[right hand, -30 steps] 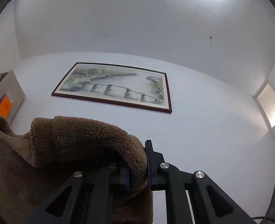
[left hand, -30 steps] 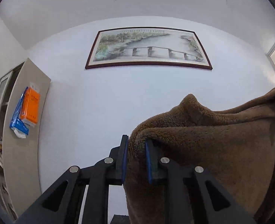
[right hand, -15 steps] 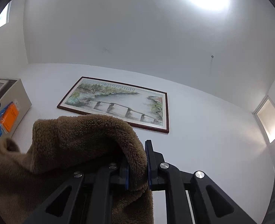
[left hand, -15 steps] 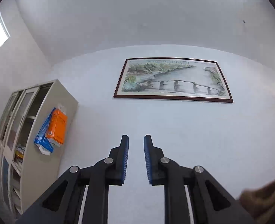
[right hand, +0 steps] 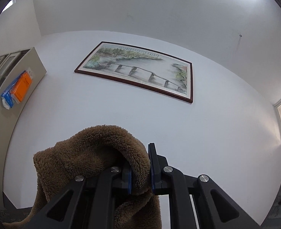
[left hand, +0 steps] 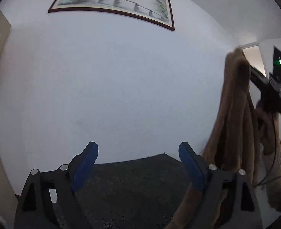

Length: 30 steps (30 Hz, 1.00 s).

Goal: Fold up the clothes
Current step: 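Lift the blanket high with both grippers to shake it open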

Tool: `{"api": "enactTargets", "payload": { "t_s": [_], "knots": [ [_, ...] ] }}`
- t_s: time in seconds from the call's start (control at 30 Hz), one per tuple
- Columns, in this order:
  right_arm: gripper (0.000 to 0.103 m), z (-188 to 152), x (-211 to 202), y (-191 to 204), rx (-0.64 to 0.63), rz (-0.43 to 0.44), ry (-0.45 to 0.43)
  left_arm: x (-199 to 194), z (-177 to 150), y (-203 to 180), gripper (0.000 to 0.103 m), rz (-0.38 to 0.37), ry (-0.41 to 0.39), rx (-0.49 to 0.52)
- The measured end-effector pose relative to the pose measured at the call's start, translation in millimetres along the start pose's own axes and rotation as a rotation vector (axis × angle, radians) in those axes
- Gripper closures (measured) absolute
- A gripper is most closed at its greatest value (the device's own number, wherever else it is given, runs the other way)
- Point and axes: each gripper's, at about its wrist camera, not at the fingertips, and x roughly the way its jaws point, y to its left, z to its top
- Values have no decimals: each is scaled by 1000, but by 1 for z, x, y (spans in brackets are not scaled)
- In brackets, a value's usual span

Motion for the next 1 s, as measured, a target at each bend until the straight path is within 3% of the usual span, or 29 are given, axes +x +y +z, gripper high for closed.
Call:
{"api": "enactTargets", "payload": {
  "t_s": [0.1,0.27,0.37,0.47,0.53,0.73,0.83,0.87,0.9,1.0],
  "knots": [
    [89,0,6,10,-24,1,15,1,-41,-5,13,-82,74,-24],
    [89,-1,22,27,-55,5,44,5,-81,-8,9,-230,202,-164],
    [89,0,29,32,-44,11,46,7,-95,-10,8,-232,256,-179],
    [89,5,35,36,-38,14,40,25,-108,-6,9,-274,363,-213],
    [89,9,39,38,-39,15,32,32,-114,-9,12,-282,381,-226],
    [89,13,44,47,-55,23,22,49,-120,-9,34,-260,399,-257],
    [89,10,44,52,-66,22,20,49,-111,-13,53,-257,397,-235],
    [89,9,44,53,-67,21,21,50,-108,-15,64,-257,396,-224],
    [89,8,44,52,-65,19,23,53,-105,-13,78,-245,393,-218],
    [89,4,43,48,-62,7,30,46,-93,2,90,-129,355,-231]
  ]
}}
